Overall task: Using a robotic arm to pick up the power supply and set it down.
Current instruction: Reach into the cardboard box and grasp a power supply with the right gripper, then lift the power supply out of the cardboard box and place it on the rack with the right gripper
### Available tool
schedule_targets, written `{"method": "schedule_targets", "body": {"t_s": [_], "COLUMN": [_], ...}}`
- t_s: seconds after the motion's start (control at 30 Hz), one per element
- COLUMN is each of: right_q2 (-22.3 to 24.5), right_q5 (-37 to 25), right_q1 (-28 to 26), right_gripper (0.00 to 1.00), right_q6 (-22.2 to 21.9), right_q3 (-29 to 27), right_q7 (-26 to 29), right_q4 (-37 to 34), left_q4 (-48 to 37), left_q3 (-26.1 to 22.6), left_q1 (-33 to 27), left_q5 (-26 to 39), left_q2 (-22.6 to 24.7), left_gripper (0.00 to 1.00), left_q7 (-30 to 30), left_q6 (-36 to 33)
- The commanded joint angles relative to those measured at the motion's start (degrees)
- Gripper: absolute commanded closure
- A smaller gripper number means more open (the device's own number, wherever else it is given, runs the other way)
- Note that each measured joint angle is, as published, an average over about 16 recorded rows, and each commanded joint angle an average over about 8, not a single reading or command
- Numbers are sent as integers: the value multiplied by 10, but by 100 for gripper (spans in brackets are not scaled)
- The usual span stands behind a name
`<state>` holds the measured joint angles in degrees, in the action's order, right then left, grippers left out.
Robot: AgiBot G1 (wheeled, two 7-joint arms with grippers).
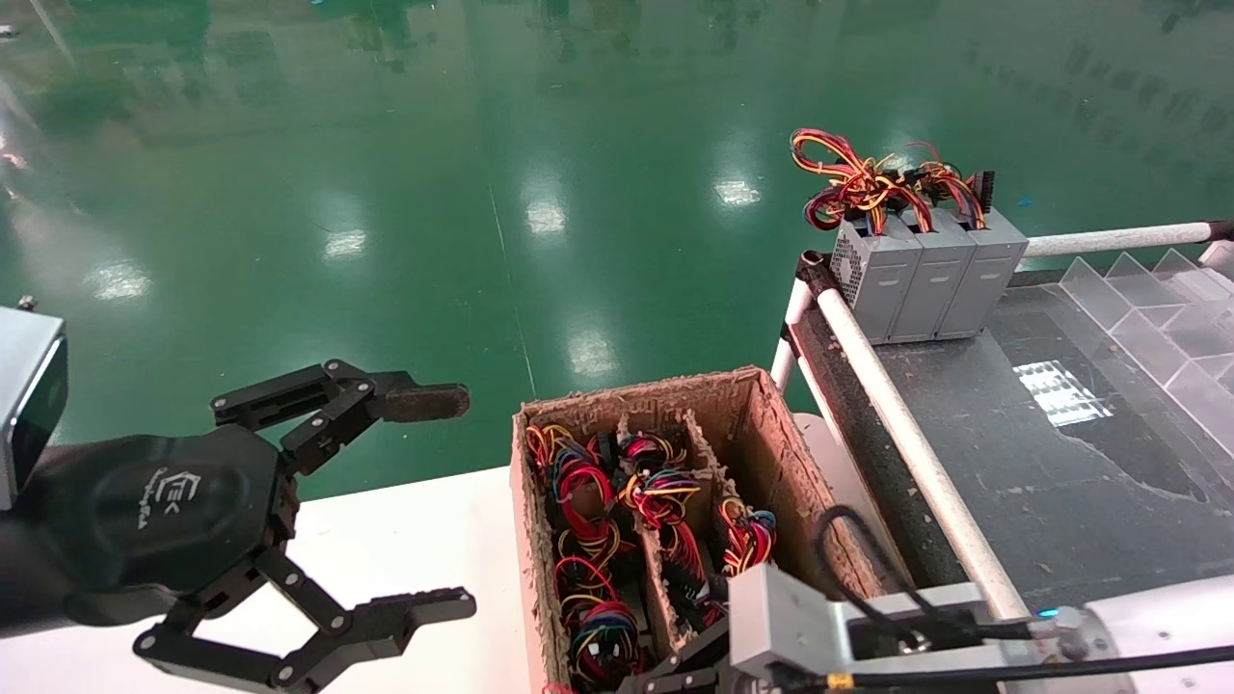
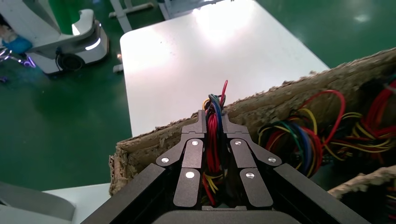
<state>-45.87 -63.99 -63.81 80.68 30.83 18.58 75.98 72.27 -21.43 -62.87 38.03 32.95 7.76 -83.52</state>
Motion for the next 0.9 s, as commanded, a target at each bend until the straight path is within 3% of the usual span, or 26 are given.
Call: {"method": "schedule_targets", "body": {"t_s": [0.03,0.47,0.9], "right_q2": [6,86,120], "right_q5": [10,148,228], "right_q1": [0,18,14], "right_gripper": [100,100,100], "right_q6": [2,19,21], "right_q3": [-6,-101,-167], "right_q7": [-2,-48,-90], "right_q4": [1,-22,-84], "left_q4": [0,0,0], "left_q3": [0,0,0], "left_q1": [0,0,0], "left_q5": [0,0,0], "left_q2": [0,0,0], "left_gripper": [0,0,0], "left_q7": [0,0,0], "left_q6": [0,0,0]}}
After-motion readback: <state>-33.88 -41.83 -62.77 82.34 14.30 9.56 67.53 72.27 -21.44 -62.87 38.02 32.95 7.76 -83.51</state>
